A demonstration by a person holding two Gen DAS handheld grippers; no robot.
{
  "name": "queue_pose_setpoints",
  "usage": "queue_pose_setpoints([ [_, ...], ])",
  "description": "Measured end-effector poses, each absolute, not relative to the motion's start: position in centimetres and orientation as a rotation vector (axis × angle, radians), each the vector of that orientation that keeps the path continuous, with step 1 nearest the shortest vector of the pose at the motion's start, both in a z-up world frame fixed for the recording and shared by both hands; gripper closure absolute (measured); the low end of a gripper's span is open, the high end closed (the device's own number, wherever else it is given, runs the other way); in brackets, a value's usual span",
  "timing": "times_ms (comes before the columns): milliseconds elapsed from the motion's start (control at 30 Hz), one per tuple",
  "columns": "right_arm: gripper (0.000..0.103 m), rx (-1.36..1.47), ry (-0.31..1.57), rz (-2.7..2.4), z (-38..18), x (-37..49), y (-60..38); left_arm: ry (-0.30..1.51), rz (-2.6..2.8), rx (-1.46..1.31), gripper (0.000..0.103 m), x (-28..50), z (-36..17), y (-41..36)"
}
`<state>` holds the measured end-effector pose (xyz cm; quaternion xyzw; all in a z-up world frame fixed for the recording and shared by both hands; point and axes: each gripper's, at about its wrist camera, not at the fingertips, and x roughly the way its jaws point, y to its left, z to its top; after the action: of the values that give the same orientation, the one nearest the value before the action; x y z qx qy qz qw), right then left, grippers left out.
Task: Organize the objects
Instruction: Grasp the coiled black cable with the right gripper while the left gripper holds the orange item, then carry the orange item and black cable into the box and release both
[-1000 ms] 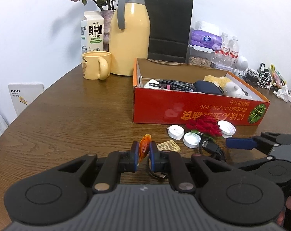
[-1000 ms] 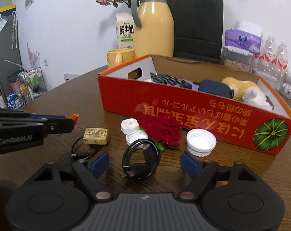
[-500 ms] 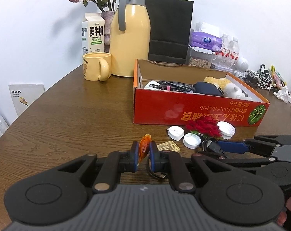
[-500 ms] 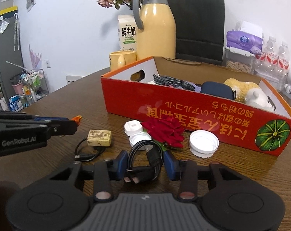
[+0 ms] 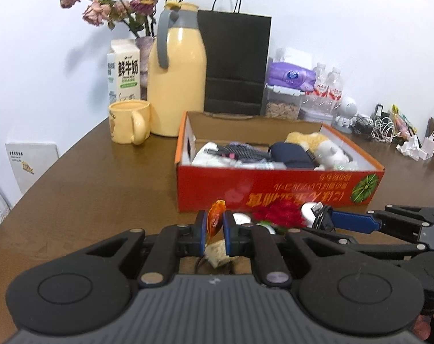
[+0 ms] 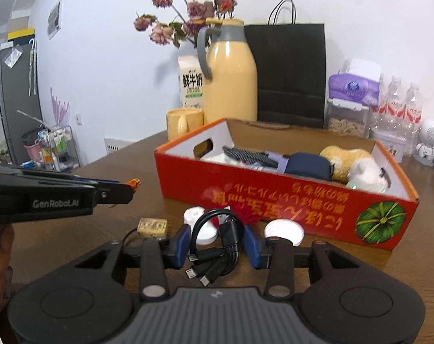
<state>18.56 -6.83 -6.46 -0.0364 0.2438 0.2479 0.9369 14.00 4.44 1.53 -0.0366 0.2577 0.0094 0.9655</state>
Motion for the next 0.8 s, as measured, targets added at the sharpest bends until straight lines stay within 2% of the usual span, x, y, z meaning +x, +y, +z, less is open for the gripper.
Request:
queue_pose_setpoints([
  [533,0.064,-0.052,0.335,0.372,-1.4,24.4,-10.5,0.420,-0.025,-0.073,0.091,21.6,6.0,0.8],
  [800,0.064,0.004,0.331,0.309,-1.9,29.3,-11.5,0.425,0.024,-0.097,0.091,27.5,5.2,0.8],
])
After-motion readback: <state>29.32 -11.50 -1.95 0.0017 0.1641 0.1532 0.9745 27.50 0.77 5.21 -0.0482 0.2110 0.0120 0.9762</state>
